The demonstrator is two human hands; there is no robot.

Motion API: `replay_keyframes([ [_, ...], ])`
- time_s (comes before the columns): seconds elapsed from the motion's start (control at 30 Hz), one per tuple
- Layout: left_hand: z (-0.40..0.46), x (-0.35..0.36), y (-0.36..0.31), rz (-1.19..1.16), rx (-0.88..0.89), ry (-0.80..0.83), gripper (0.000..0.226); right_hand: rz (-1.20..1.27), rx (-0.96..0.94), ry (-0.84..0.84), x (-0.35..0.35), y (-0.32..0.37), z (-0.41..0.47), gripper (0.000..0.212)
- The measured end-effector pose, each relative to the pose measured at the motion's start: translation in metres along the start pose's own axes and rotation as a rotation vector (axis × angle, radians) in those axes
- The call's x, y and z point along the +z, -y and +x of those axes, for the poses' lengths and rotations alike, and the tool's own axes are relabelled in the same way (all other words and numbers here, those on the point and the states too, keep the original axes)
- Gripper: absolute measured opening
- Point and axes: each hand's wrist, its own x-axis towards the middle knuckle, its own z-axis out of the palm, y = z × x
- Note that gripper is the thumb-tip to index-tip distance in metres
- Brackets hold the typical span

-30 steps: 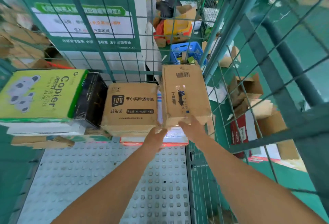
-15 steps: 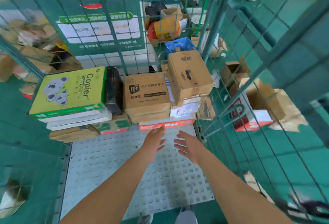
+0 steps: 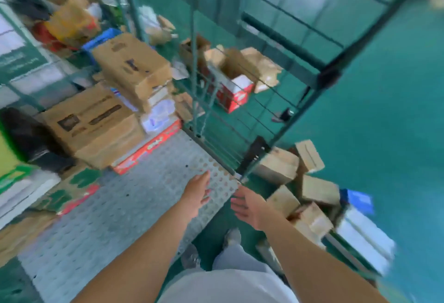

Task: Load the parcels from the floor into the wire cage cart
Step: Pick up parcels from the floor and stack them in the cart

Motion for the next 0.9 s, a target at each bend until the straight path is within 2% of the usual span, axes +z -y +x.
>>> replay_keyframes([
  [0.27, 0.001, 0.145, 0.042, 0.357, -0.051, 0.195, 0.034, 0.374, 0.053, -0.165, -0.140, -0.062, -0.017, 0.036],
  [0.43, -0.004, 0.239, 0.059, 0.547, -0.058, 0.265, 0.022, 0.533, 0.082, -0.210, -0.227, -0.085, -0.013, 0.036],
  [0.63, -0.002, 0.326, 0.060, 0.660, -0.038, 0.295, 0.022, 0.658, 0.054, -0.234, -0.310, -0.077, -0.003, 0.038],
  [0.8, 0.015, 0.373, 0.048, 0.707, -0.037, 0.292, 0.022, 0.692, 0.048, -0.188, -0.350, -0.054, 0.013, 0.041],
  [0.9, 0.039, 0.393, 0.039, 0.730, -0.047, 0.282, 0.030, 0.692, 0.073, -0.186, -0.365, -0.037, 0.034, 0.040],
])
